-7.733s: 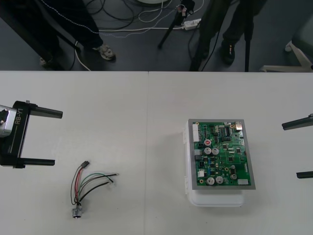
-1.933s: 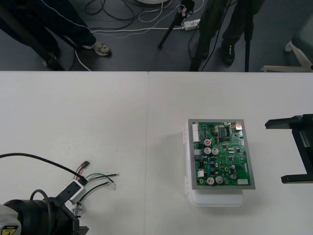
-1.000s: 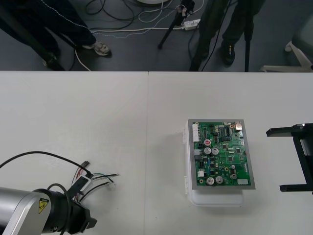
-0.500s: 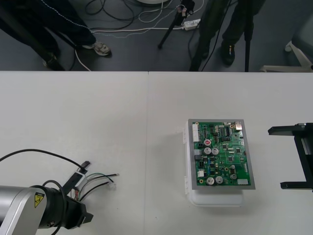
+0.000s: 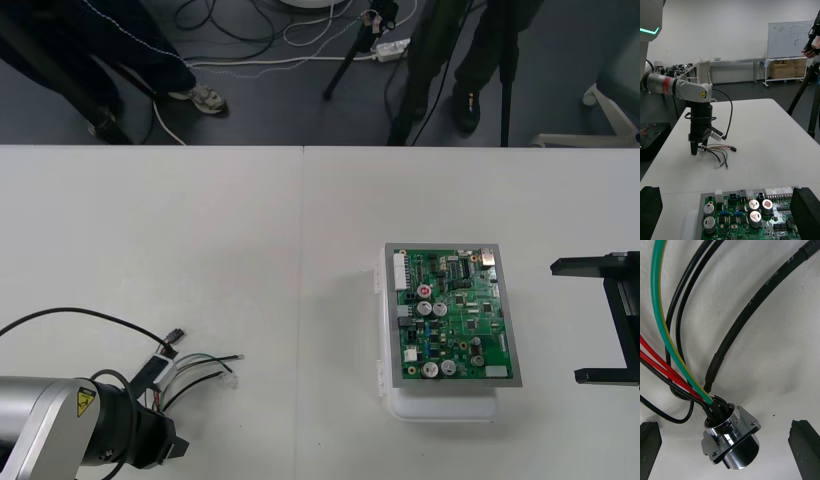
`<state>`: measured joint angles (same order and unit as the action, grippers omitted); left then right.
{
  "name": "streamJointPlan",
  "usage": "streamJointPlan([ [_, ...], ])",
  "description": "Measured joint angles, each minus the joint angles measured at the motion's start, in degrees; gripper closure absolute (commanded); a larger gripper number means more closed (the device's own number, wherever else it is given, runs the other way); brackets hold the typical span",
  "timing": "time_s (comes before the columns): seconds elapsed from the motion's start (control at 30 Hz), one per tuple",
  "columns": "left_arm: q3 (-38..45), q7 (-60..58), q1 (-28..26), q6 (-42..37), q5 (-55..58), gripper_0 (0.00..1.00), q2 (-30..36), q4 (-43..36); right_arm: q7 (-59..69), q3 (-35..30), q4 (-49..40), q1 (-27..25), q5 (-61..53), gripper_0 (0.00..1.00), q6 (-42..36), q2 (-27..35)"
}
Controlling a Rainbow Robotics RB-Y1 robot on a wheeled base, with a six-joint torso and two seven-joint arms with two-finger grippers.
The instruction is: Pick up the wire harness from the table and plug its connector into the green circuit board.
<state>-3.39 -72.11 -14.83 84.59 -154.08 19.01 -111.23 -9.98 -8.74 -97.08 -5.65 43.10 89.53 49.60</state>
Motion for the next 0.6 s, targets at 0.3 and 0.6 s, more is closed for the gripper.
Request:
streamJointPlan([
  [0.3,0.2,0.0,0.7,0.0,0.0,0.04,0.0,0.6,0.0,0.0,0.2,-0.1,0.3,0.0,0.0,0.0],
  [0.6,0.6,0.0,0.9,0.0,0.0,0.04,0.0,0.7,0.0,0.0,0.2,-0.2,0.8,0.0,0.0,0.0],
])
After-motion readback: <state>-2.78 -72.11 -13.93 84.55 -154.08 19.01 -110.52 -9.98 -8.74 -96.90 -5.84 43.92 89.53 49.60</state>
